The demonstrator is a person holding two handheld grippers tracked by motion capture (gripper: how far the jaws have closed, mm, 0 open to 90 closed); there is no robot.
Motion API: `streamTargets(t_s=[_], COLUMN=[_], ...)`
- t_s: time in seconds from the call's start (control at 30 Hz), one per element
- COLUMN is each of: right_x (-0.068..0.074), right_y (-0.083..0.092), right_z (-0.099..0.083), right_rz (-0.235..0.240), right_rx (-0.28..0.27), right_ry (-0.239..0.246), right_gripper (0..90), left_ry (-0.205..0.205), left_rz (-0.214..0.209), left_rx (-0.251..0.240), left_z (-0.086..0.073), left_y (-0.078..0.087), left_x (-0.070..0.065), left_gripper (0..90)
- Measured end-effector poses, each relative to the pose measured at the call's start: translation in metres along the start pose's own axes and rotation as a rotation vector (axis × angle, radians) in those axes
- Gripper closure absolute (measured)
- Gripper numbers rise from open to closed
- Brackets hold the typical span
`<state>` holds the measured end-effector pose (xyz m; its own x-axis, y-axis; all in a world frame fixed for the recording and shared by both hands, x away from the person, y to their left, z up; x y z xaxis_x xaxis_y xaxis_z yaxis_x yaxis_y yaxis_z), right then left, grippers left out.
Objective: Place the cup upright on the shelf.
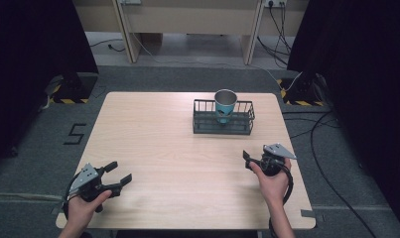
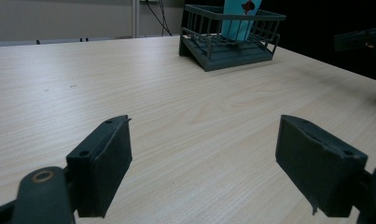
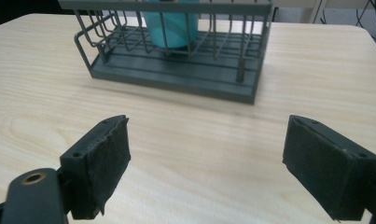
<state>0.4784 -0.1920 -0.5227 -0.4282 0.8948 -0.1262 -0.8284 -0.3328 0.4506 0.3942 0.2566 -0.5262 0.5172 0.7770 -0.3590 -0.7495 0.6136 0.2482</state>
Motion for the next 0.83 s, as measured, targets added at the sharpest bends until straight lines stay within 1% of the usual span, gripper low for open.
streamTargets(t_s=[0.23, 0.27, 0.43, 0.6, 0.83], right_x=[-0.003, -0.002, 0.003, 0.004, 0.007], right_y=[0.016, 0.018, 0.024, 0.027, 0.028], right_z=[-0.019, -0.021, -0.035, -0.041, -0.042], right_rz=[-0.016, -0.016, -0.006, -0.007, 0.000], right_rx=[0.008, 0.008, 0.020, 0.007, 0.001], right_ry=[-0.006, -0.011, -0.003, -0.010, -0.013], right_gripper=[15.5, 15.5, 15.5, 15.5, 15.5], left_ry=[-0.003, -0.003, -0.001, -0.003, -0.002], left_rz=[0.002, 0.002, 0.006, 0.003, 0.006], left_rx=[0.002, 0.003, 0.004, 0.005, 0.004], left_z=[0.000, 0.000, -0.001, -0.001, -0.001], left_y=[0.000, 0.000, 0.000, 0.000, 0.000], left_x=[0.000, 0.000, 0.001, 0.000, 0.001], left_gripper=[17.9, 17.9, 17.8, 17.8, 17.8])
Point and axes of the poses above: each handheld gripper's, and its own axes: y roughly backward along the jaws, z roughly out of its top, x roughly to its left, the point moved 10 cm from there along -y, roughly forward along the jaws, and after that the axes turned 13 degrees about y, right-handed, at the moved point
